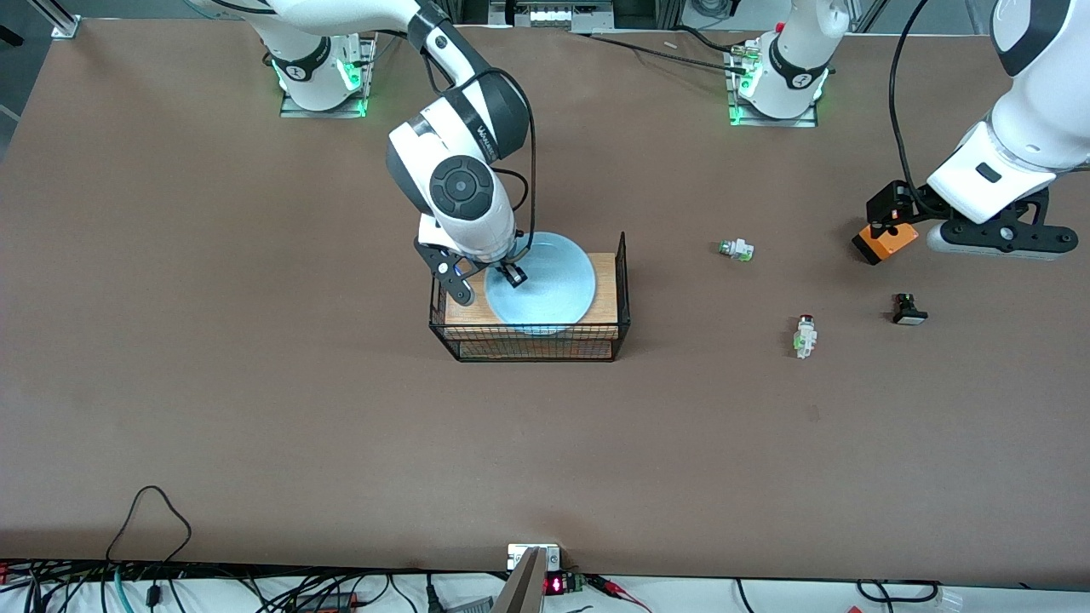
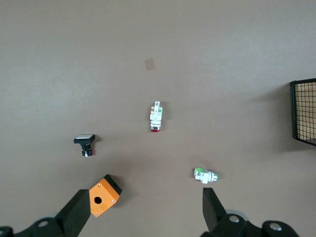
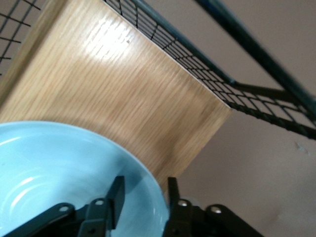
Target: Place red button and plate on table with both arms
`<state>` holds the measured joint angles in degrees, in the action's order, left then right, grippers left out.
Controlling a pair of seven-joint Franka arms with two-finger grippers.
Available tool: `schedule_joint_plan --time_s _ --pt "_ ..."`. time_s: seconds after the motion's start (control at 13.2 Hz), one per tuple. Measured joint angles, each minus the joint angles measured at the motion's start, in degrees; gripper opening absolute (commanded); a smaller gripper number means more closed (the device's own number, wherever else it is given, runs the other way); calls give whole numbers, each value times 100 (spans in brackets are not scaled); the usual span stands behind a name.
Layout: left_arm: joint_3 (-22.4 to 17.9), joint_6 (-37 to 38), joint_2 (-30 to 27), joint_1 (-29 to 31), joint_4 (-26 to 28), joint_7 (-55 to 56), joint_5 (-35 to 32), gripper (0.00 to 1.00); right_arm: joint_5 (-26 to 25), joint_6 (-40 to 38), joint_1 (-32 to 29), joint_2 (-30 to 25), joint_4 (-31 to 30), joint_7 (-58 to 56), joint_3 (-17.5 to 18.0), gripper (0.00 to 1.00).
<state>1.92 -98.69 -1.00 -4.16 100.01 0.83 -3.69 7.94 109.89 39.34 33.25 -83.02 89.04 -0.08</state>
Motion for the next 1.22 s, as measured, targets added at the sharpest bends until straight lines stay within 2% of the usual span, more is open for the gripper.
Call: schedule_joint_plan --time_s 0.23,0.3,0.46,0.84,1.22 --pt "0 0 0 0 0 3 0 100 314 -15 -16 -9 3 -2 -5 7" --pt "0 0 0 0 0 4 0 100 495 -29 -14 -28 6 -7 -3 0" --pt "0 0 0 0 0 5 0 100 701 -26 -14 -33 8 -7 -1 0" --pt "-2 0 0 0 0 5 0 100 714 -42 27 -97 15 -7 4 0" --pt "-2 0 1 0 0 5 0 100 713 -720 -6 -511 100 -7 -76 0"
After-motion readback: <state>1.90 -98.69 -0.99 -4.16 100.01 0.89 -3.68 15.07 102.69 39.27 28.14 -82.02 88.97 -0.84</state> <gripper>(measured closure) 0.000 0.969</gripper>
